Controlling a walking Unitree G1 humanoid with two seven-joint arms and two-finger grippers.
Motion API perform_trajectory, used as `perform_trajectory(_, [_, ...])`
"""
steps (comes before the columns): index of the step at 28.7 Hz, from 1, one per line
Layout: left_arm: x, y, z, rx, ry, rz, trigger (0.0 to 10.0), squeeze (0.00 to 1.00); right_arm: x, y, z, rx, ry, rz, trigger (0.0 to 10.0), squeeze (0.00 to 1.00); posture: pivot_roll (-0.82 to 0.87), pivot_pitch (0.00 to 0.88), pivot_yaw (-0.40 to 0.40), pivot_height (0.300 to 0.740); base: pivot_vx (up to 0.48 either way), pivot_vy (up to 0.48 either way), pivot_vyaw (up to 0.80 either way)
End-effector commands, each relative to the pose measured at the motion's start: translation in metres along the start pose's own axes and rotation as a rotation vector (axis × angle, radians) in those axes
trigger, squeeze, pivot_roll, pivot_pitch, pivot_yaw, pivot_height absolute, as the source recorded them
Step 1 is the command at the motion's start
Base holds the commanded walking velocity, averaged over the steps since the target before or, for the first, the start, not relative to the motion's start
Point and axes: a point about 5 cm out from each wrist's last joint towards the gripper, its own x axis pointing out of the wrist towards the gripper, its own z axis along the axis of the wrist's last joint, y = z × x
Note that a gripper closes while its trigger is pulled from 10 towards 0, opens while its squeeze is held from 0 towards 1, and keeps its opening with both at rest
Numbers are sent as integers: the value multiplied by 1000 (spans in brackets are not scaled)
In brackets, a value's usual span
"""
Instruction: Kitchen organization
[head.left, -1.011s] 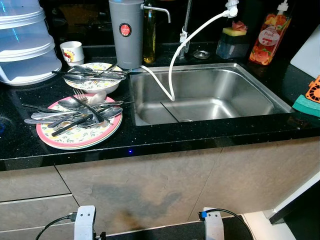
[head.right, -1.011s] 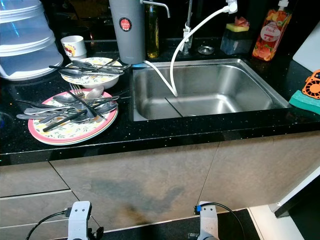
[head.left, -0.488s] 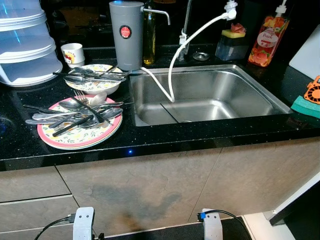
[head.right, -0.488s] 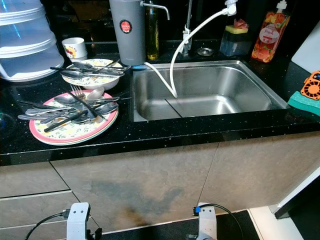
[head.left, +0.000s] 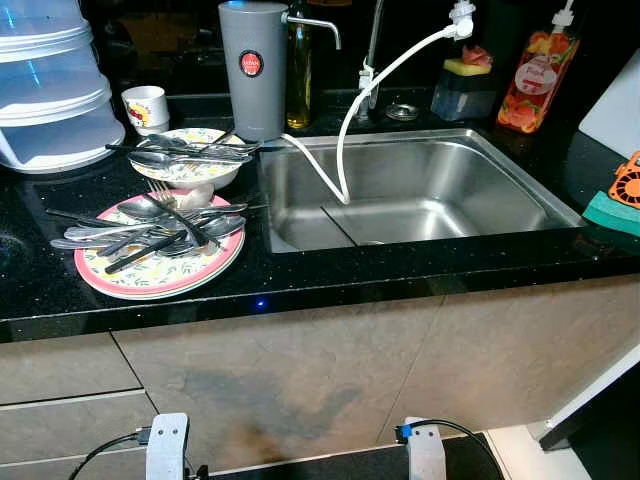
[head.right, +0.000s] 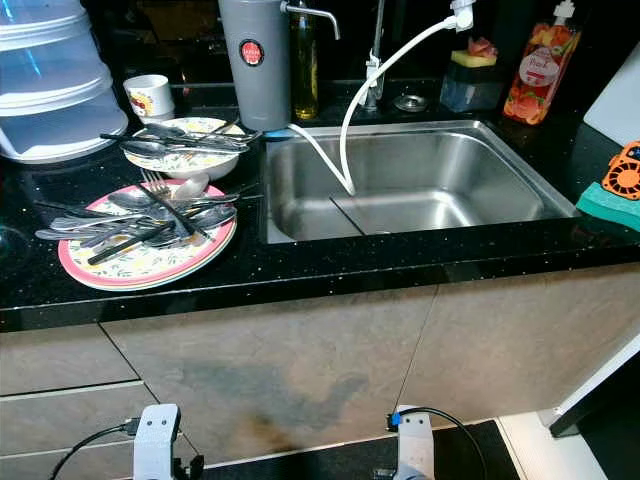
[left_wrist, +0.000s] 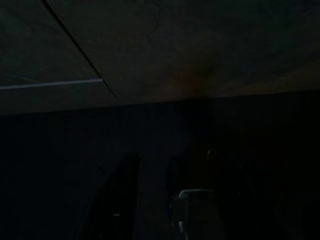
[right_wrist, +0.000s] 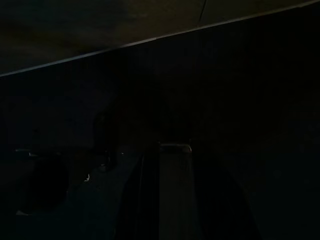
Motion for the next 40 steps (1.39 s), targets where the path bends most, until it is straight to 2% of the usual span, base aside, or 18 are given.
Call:
perform_trajectory(1, [-1, -2, -9, -30, 46, -6, 10000, 0, -1, -1, -11, 46, 44, -7, 10000, 0, -2, 124, 20, 740, 0, 0, 0])
perform_trajectory(3, [-1, -3, -11, -73, 74, -21, 10000, 0, -1, -1, -14, 75, 61, -6, 10000, 0, -1, 120, 18, 740, 0, 0, 0])
perform_trajectory(7, [-1, -4, -11, -83, 68, -36, 10000, 0, -1, -1, -17, 90, 76, -1, 10000, 0, -1, 118, 18, 740, 0, 0, 0])
perform_trajectory(9, [-1, -5, -12, -132, 62, -43, 10000, 0, -2, -2, -20, 114, 84, -4, 10000, 0, -2, 118, 19, 740, 0, 0, 0])
perform_trajectory(12, [-1, -6, -12, -147, 63, -48, 10000, 0, -2, -3, -21, 112, 90, -9, 10000, 0, -3, 119, 20, 740, 0, 0, 0])
perform_trajectory(14, [-1, -7, -12, -113, 66, -45, 10000, 0, -3, -5, -23, 85, 97, -5, 10000, 0, -3, 119, 19, 740, 0, 0, 0])
perform_trajectory(15, [-1, -7, -12, -89, 74, -39, 10000, 0, -3, -6, -22, 29, 95, -11, 10000, 0, -3, 119, 19, 740, 0, 0, 0])
perform_trajectory(16, [-1, -7, -12, -89, 74, -39, 10000, 0, -3, -6, -22, 29, 95, -11, 10000, 0, -3, 119, 19, 740, 0, 0, 0])
perform_trajectory(17, [-1, -6, -15, -29, 91, -28, 10000, 0, -3, -8, -23, -22, 96, -20, 10000, 0, -2, 118, 15, 740, 0, 0, 0])
perform_trajectory(21, [-2, -5, -16, 23, 88, -17, 10000, 0, -3, -7, -24, -71, 100, -10, 10000, 0, -4, 118, 11, 740, 0, 0, 0])
perform_trajectory(31, [-3, -7, -18, 39, 75, -19, 10000, 0, -3, -4, -24, -57, 105, -24, 10000, 0, -10, 126, 14, 740, 0, 0, 0])
perform_trajectory(35, [-3, -7, -18, 55, 72, -17, 10000, 0, -2, 3, -24, -98, 89, -23, 10000, 0, -14, 120, 11, 740, 0, 0, 0])
perform_trajectory(40, [-3, -7, -18, 59, 69, -16, 10000, 0, -2, 4, -23, -80, 89, -2, 10000, 0, -13, 121, 9, 740, 0, 0, 0])
